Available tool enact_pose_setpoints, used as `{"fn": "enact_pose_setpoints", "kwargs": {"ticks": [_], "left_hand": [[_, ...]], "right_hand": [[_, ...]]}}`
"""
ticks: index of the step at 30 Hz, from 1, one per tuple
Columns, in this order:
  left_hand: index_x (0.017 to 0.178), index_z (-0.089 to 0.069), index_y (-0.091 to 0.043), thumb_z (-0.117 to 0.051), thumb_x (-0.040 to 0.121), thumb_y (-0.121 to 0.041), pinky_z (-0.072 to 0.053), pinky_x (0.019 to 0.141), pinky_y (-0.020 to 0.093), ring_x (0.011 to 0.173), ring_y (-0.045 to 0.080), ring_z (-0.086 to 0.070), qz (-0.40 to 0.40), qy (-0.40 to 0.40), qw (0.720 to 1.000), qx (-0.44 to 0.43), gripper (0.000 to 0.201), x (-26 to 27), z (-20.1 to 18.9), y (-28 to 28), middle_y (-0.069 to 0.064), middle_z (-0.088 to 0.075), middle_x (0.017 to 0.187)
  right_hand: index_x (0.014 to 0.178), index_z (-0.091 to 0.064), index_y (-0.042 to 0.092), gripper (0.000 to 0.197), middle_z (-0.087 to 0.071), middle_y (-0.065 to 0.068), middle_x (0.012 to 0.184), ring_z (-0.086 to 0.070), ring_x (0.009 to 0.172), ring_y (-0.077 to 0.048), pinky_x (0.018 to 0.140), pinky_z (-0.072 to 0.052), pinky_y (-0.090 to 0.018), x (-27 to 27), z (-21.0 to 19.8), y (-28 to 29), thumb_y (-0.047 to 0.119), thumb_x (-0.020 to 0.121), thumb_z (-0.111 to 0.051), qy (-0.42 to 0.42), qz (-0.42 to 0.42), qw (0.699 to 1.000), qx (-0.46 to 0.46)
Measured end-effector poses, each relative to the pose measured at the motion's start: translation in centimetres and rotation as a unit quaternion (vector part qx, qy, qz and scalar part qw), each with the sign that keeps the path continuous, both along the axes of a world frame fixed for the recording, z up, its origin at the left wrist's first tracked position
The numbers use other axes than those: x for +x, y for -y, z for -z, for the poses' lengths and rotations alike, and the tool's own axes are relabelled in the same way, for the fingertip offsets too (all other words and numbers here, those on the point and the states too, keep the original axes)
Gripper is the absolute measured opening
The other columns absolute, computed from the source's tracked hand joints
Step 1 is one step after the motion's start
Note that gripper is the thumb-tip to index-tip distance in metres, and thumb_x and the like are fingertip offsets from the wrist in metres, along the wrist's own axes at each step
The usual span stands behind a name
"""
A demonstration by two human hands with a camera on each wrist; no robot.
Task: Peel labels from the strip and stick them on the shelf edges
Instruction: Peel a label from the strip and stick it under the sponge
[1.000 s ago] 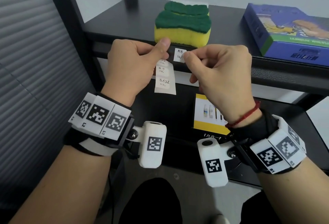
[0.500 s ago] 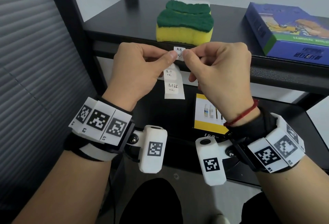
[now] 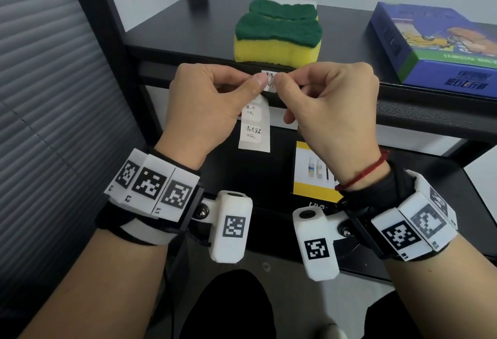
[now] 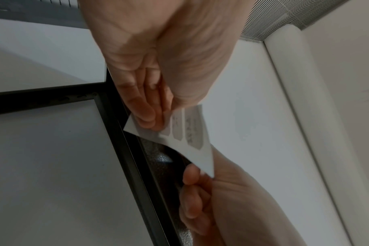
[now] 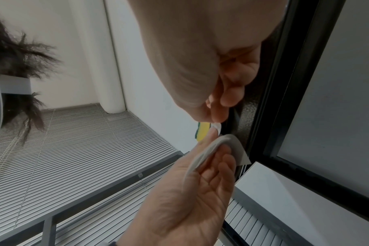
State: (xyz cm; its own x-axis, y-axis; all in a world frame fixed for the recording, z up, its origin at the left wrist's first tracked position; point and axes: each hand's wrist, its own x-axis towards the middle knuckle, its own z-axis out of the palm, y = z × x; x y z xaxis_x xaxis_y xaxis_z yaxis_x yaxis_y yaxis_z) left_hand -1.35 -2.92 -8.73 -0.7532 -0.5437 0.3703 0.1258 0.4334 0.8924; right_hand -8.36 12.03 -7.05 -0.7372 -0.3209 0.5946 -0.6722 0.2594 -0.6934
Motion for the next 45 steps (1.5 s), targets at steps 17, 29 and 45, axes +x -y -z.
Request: {"fn": "enact_pose_setpoints", "kwargs": {"ticks": [17, 29, 45], "left_hand": [[0.092, -0.083, -0.022, -0.081, 0.084, -0.04, -0.062, 0.088, 0.046, 0.085, 0.015, -0.078, 0.006, -0.026, 1.0, 0.005, 0.02, 0.06, 0.09, -0.19, -0.004, -0.082, 0.087], [0.09, -0.083, -0.022, -0.082, 0.084, -0.04, -0.062, 0.088, 0.048, 0.084, 0.017, -0.078, -0.005, -0.017, 1.0, 0.014, 0.02, -0.09, 0.2, -0.22, -0.003, -0.082, 0.086], [0.094, -0.084, -0.016, -0.081, 0.084, -0.043, -0.063, 0.08, 0.037, 0.082, 0.014, -0.078, -0.013, -0.015, 1.0, 0.019, 0.029, -0.37, 0.1, -0.33, -0.001, -0.082, 0.086]], "right_hand": [[0.068, -0.076, 0.019, 0.024, -0.062, 0.008, 0.044, -0.056, 0.04, -0.006, 0.063, -0.054, -0.025, 0.04, -0.11, -0.08, 0.029, 0.089, -0.069, 0.001, -0.001, 1.0, -0.011], [0.065, -0.075, 0.018, 0.025, -0.062, 0.01, 0.044, -0.056, 0.042, -0.005, 0.065, -0.055, -0.024, -0.02, -0.19, 0.18, 0.029, 0.087, -0.069, -0.008, 0.013, 1.0, 0.001], [0.066, -0.076, 0.018, 0.026, -0.063, 0.01, 0.044, -0.061, 0.044, -0.009, 0.066, -0.058, -0.03, -0.02, -0.32, 0.24, 0.032, 0.087, -0.069, -0.012, 0.023, 1.0, 0.006]]}}
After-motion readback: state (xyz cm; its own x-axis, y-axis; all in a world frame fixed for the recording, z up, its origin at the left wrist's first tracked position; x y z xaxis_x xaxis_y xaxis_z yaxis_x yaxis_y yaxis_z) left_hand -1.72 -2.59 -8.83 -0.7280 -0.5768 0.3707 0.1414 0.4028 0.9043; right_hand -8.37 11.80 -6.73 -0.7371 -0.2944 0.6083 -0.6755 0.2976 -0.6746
